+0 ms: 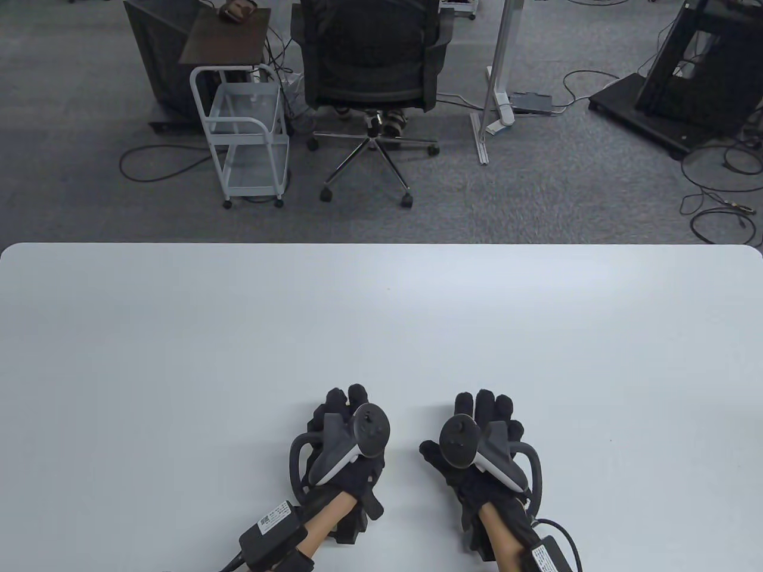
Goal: Nest plastic measuring cups
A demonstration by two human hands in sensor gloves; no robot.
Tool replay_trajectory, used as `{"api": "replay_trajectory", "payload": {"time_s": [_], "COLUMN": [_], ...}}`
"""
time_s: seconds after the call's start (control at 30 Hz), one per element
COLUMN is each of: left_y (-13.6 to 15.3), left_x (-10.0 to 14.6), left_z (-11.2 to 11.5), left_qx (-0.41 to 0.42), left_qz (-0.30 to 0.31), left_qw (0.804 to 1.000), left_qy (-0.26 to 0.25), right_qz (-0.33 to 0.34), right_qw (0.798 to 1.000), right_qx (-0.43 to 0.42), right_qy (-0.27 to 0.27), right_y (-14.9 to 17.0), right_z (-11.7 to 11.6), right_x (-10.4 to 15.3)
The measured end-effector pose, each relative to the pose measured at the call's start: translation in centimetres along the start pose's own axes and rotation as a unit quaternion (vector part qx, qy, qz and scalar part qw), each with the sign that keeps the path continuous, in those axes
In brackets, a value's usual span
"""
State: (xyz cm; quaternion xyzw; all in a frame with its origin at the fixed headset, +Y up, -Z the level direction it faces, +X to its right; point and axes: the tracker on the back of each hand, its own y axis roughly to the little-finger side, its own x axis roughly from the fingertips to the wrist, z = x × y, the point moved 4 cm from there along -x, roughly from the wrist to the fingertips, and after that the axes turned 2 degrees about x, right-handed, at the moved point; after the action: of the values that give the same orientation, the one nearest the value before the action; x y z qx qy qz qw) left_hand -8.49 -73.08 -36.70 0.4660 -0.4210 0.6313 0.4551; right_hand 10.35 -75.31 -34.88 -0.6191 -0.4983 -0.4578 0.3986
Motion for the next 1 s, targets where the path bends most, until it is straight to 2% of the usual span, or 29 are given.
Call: {"api": "replay_trajectory", "payload": {"time_s": [0.13,0.2,0.27,0.37,0.43,0.5,0.63,0.77,0.9,1.0], "left_y": [0.1,0.1,0.2,0.7,1.7,3.4,8.2,12.5,14.7,14.9], "left_x": [-0.1,0.0,0.6,2.2,3.2,3.8,4.3,4.1,3.5,3.8], "left_z": [0.0,-0.2,-1.7,-5.7,-7.3,-7.9,-6.9,-4.1,-2.2,-2.9], "left_qx": [0.013,0.021,0.015,0.020,0.020,0.006,-0.044,-0.083,-0.074,-0.072], "left_qz": [0.000,0.011,0.021,0.072,0.111,0.127,0.107,0.079,0.047,0.049], "left_qw": [1.000,0.999,0.998,0.997,0.994,0.992,0.993,0.993,0.994,0.996], "left_qy": [0.012,0.034,0.061,0.004,-0.010,-0.006,-0.009,0.009,0.060,0.024], "right_qz": [-0.001,0.001,0.008,0.017,0.022,0.024,0.028,0.040,0.046,0.046], "right_qw": [1.000,1.000,1.000,1.000,1.000,1.000,1.000,0.999,0.999,0.999], "right_qx": [0.002,0.003,0.003,0.003,0.004,0.006,0.008,0.015,0.022,0.025], "right_qy": [-0.005,-0.004,-0.001,0.002,0.002,0.002,-0.007,-0.004,-0.008,-0.010], "right_y": [-0.1,-0.2,-0.4,-0.8,-1.1,-1.3,-1.5,-2.2,-2.7,-2.8], "right_z": [0.0,0.1,0.1,0.2,0.3,0.2,0.0,0.0,-0.2,-0.3], "right_x": [0.0,0.1,0.3,0.6,0.7,0.7,0.7,0.8,0.9,0.9]}}
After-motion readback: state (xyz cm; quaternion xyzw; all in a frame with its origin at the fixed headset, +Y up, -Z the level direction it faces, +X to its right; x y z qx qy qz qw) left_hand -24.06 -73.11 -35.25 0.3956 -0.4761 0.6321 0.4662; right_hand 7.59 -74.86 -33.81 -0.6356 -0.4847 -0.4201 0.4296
